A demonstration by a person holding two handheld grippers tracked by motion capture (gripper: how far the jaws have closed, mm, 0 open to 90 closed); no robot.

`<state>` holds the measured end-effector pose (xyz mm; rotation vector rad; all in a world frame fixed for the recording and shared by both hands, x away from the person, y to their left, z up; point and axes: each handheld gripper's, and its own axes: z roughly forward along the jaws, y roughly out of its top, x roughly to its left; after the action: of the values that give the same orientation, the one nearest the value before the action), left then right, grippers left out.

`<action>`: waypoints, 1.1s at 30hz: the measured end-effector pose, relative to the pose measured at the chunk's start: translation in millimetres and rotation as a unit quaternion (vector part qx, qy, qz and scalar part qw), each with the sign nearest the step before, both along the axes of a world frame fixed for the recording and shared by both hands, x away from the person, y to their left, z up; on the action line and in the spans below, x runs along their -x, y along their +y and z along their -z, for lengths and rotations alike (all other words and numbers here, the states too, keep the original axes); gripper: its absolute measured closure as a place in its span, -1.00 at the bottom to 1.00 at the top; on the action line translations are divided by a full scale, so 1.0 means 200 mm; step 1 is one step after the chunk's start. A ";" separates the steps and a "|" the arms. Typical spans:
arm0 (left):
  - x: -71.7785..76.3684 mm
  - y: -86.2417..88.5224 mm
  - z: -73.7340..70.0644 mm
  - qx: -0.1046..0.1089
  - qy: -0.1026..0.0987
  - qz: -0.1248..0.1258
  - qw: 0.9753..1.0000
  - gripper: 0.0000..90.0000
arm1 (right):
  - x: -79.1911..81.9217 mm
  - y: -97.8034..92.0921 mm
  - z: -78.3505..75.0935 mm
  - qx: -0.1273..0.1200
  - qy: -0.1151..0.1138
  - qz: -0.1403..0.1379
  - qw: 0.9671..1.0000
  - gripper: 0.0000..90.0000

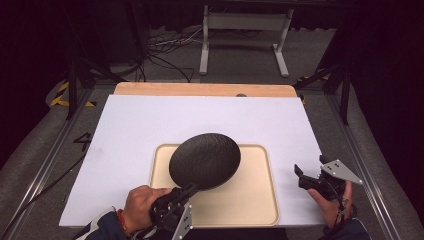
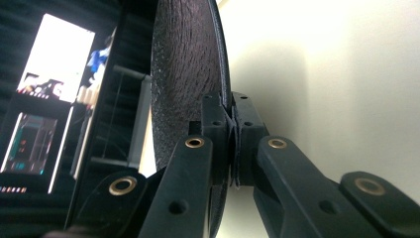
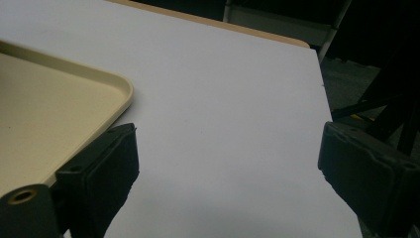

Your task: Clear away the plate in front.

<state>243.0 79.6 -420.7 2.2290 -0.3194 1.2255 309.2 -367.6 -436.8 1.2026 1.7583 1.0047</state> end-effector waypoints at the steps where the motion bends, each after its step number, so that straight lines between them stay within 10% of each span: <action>1: 0.01 -0.01 0.01 -0.002 0.002 0.005 1.000 0.94 | 0.00 0.00 0.00 0.000 0.001 -0.002 1.000 -0.80; 16: 0.00 -0.05 0.11 -0.042 0.031 0.028 0.998 0.93 | 0.00 0.00 0.01 0.001 0.001 -0.005 1.000 -0.80; 26: -0.04 -0.04 0.13 -0.048 0.025 0.032 0.998 0.93 | 0.00 0.00 0.01 0.002 0.002 -0.006 1.000 -0.80; 33: -0.09 -0.01 0.13 -0.025 0.065 0.029 0.997 0.85 | -0.01 0.00 0.01 0.003 0.003 -0.007 1.000 -0.80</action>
<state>261.1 77.6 -447.6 2.3118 -0.3648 1.0471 310.6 -367.9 -439.0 1.1931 1.7759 1.0041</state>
